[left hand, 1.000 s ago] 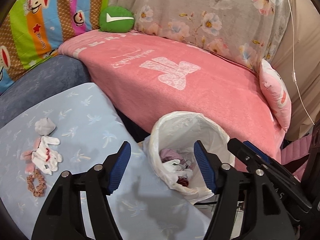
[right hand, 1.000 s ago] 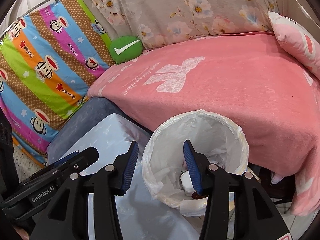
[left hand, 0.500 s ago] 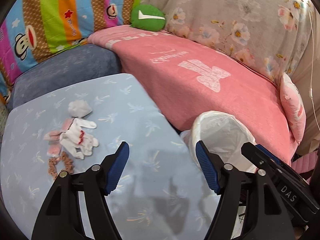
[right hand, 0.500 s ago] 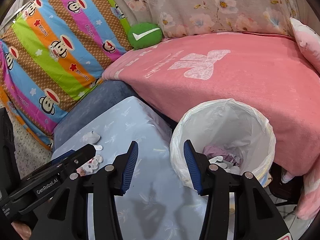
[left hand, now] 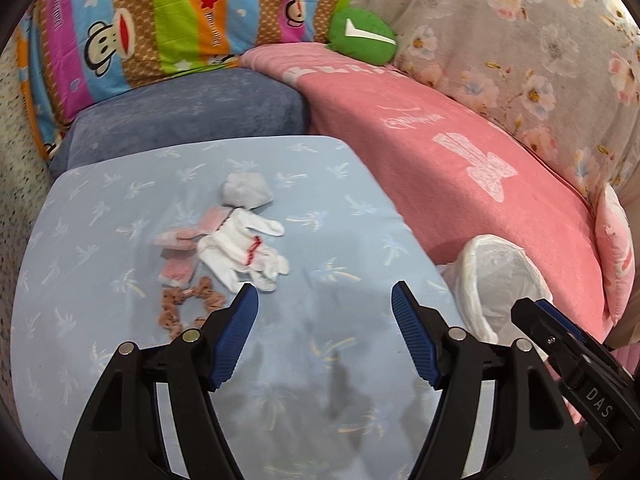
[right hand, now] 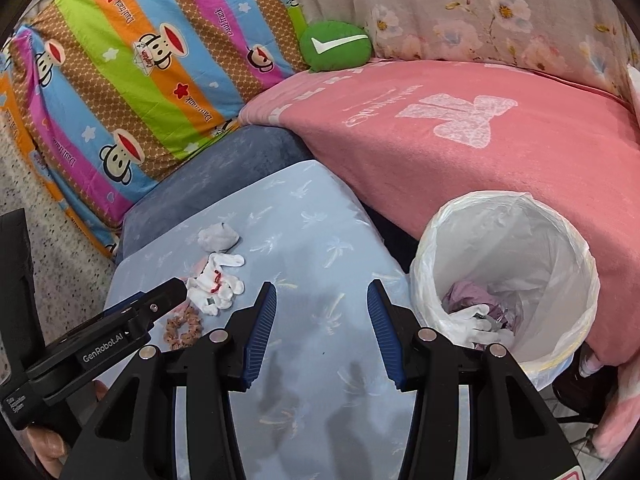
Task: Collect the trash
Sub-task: 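Move both grippers back over the table toward the brown scrunchie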
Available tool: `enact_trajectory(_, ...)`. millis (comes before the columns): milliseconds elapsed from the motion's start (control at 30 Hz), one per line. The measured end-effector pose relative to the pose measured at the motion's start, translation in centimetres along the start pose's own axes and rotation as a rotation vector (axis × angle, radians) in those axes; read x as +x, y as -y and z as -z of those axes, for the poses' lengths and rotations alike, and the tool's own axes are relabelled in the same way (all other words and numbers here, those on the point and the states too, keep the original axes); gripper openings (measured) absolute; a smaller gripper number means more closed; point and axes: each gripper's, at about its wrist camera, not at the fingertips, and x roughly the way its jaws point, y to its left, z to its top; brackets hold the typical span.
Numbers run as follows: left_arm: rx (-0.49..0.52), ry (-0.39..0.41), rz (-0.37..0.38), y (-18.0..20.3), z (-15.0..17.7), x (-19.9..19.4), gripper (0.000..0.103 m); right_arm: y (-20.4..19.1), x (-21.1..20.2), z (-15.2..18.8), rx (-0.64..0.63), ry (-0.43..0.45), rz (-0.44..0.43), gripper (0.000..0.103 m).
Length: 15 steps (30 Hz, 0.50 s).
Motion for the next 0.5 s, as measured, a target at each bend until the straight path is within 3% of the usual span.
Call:
enact_trajectory(200,-0.038,-0.009,-0.064,-3.4,0.4,0.4,0.072,-3.0,1.7,0.2,-0.050,-0.034,-0.016,0.050)
enact_trajectory(500,-0.102,-0.047,-0.148,-8.7,1.1,2.0,0.073,-7.9,6.0,0.5,-0.118,-0.088,-0.043,0.055)
